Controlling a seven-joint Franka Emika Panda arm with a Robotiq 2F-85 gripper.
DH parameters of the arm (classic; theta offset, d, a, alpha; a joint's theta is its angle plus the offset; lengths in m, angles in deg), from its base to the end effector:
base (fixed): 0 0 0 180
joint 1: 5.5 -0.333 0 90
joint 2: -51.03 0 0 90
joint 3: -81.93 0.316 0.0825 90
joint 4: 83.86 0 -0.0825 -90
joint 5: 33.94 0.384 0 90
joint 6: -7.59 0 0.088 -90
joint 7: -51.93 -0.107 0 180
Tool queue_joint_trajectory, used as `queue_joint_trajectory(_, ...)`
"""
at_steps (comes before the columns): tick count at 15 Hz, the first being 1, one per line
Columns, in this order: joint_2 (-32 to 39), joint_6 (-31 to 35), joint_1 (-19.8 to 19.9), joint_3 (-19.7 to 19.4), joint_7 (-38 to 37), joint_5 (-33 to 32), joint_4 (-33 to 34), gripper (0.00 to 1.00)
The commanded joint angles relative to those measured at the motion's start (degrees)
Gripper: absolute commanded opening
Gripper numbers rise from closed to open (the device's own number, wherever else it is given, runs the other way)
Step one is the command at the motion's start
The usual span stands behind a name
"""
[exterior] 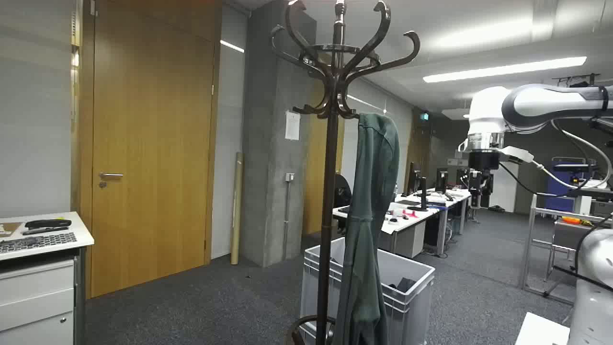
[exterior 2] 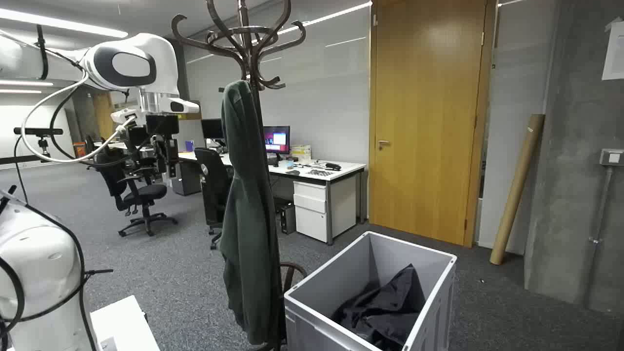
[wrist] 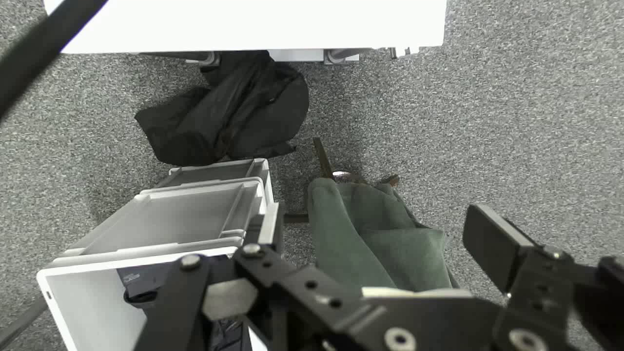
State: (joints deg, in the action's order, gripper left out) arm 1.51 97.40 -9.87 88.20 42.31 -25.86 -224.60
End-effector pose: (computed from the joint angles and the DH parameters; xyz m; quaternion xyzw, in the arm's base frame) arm 0.2768 0.0759 0.5642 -0.9994 0.0115 0.0181 0.0264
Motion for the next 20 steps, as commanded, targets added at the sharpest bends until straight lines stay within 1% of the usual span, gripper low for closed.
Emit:
queue_joint_trajectory(1,0.0,-0.2,0.7,0.4,0.4,0.3,0.1,1.00)
queue_joint_trajectory(4,-0.9,1.5,1.0,0.8,0.2,-0.4,-0.2,1.00)
queue_joint_trajectory(6,-2.0,4.1,1.2,0.7,0.1,-0.8,-0.5,1.00)
queue_joint_trajectory(11,-8.0,16.3,2.3,0.3,0.2,-1.5,-3.7,1.00)
queue_joint_trajectory(15,-11.2,23.6,3.4,-0.9,1.7,-2.7,-3.6,1.00)
queue_joint_trajectory(19,-13.0,28.4,3.9,-2.8,3.4,-4.3,-2.8,1.00)
queue_joint_trajectory(20,-11.5,25.5,3.5,-1.6,1.3,-3.1,-2.2,1.00)
